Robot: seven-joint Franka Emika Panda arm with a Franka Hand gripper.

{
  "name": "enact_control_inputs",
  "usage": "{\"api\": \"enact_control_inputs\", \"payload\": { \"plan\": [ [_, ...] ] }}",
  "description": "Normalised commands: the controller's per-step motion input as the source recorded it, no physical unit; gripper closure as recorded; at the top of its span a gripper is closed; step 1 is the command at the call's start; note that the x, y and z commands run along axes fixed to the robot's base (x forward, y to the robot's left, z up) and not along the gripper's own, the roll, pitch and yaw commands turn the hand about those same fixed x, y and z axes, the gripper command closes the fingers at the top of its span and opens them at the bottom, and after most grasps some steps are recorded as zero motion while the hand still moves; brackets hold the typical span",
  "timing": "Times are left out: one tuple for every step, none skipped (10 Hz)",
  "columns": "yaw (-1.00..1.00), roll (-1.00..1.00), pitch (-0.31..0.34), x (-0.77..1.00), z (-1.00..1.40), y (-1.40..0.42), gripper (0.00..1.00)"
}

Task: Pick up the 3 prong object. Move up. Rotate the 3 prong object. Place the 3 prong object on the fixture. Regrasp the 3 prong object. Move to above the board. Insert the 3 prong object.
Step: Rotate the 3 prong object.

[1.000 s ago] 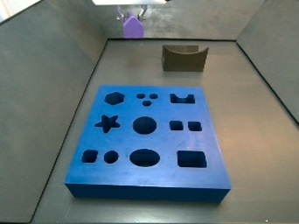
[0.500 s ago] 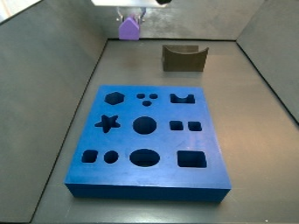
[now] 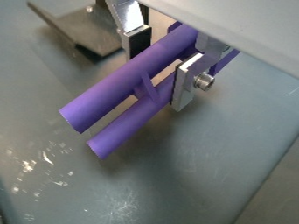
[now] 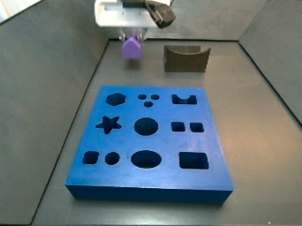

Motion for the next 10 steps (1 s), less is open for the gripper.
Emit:
{"api": "enact_control_inputs", "payload": {
  "plan": [
    [0.03, -0.03, -0.018, 0.04, -0.57, 0.0, 1.0],
    [0.02, -0.03, -0.022, 0.04, -0.43, 0.0, 1.0],
    [0.02, -0.04, -0.028, 0.04, -0.24, 0.0, 1.0],
    [0.0, 0.0, 0.0, 0.0, 0.0, 0.0, 0.0],
    [0.0, 0.0, 0.0, 0.0, 1.0, 0.0, 0.0],
    [0.0, 0.0, 0.004, 0.0, 1.0, 0.0, 0.0],
    [0.0, 0.0, 0.023, -0.01, 1.0, 0.0, 0.0],
    [0.0, 0.0, 0.034, -0.01, 1.0, 0.0, 0.0],
    [0.0, 0.0, 0.05, -0.02, 1.0, 0.0, 0.0],
    [0.0, 0.01, 0.054, -0.02, 1.0, 0.0, 0.0]
  ]
}}
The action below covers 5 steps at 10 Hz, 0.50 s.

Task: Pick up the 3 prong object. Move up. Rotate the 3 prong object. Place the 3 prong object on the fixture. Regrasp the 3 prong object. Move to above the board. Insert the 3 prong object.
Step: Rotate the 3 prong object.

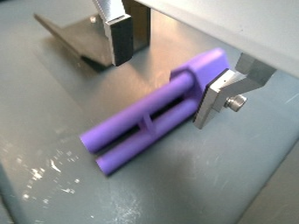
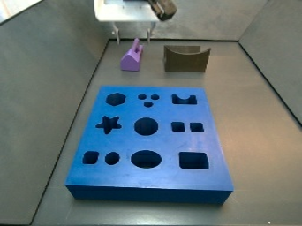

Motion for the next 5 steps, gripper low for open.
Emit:
{"api": "enact_control_inputs", "payload": {
  "plan": [
    [-0.01, 0.02, 0.054, -0.03, 1.0, 0.01, 0.0],
    [-0.01, 0.02, 0.054, -0.03, 0.93, 0.01, 0.0],
    [-0.01, 0.03, 0.054, -0.03, 0.72, 0.01, 0.0],
    [-0.01, 0.03, 0.055, -0.03, 0.61, 0.01, 0.0],
    [1.0, 0.0, 0.0, 0.0, 0.0, 0.0, 0.0]
  ]
}}
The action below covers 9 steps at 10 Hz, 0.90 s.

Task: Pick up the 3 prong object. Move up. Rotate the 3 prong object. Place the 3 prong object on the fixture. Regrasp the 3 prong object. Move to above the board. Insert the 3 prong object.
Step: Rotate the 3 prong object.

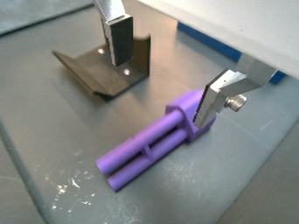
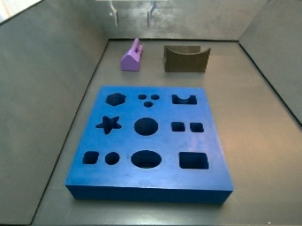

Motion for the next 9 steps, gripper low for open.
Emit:
{"api": "enact_control_inputs", "payload": {
  "plan": [
    [1.0, 0.0, 0.001, 0.0, -0.16, -0.01, 0.0],
    [1.0, 0.0, 0.0, 0.04, -0.25, 0.0, 0.0],
    [1.0, 0.0, -0.001, 0.05, -0.17, 0.0, 0.0],
    [1.0, 0.0, 0.0, 0.03, -0.07, 0.0, 0.0],
    [1.0, 0.0, 0.0, 0.03, -0.05, 0.0, 0.0],
    [1.0, 0.0, 0.0, 0.03, -0.05, 0.0, 0.0],
    [1.0, 0.0, 0.0, 0.03, -0.05, 0.0, 0.0],
    [1.0, 0.0, -0.001, 0.03, -0.04, 0.0, 0.0],
    [1.0, 0.0, -0.001, 0.03, -0.04, 0.0, 0.0]
  ]
}}
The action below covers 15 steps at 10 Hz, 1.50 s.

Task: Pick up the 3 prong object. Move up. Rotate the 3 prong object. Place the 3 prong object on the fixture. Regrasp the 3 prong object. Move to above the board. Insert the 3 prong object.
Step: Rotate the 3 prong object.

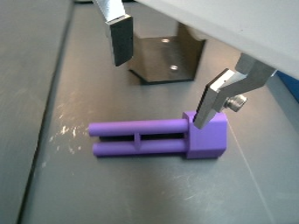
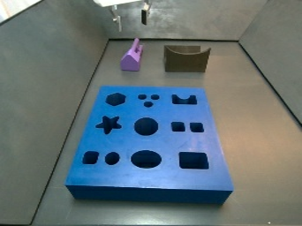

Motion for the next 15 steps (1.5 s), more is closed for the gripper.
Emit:
{"api": "enact_control_inputs", "payload": {
  "plan": [
    [1.0, 0.0, -0.001, 0.03, -0.04, 0.0, 0.0],
    [1.0, 0.0, -0.001, 0.03, -0.04, 0.0, 0.0],
    [1.0, 0.0, -0.001, 0.03, -0.04, 0.0, 0.0],
    [1.0, 0.0, -0.001, 0.03, -0.04, 0.0, 0.0],
    [1.0, 0.0, -0.001, 0.03, -0.04, 0.0, 0.0],
    [1.0, 0.0, -0.001, 0.03, -0.04, 0.0, 0.0],
    [1.0, 0.0, -0.001, 0.03, -0.04, 0.0, 0.0],
    [1.0, 0.0, -0.001, 0.03, -0.04, 0.0, 0.0],
    [1.0, 0.0, -0.001, 0.03, -0.04, 0.0, 0.0],
    [1.0, 0.0, -0.001, 0.03, -0.04, 0.0, 0.0],
    [1.0, 0.0, -0.001, 0.03, -0.04, 0.0, 0.0],
    [1.0, 0.0, -0.001, 0.03, -0.04, 0.0, 0.0],
    [1.0, 0.0, -0.001, 0.03, -0.04, 0.0, 0.0],
    [1.0, 0.0, -0.001, 0.03, -0.04, 0.0, 0.0],
    [1.0, 0.0, -0.001, 0.03, -0.04, 0.0, 0.0]
  ]
}}
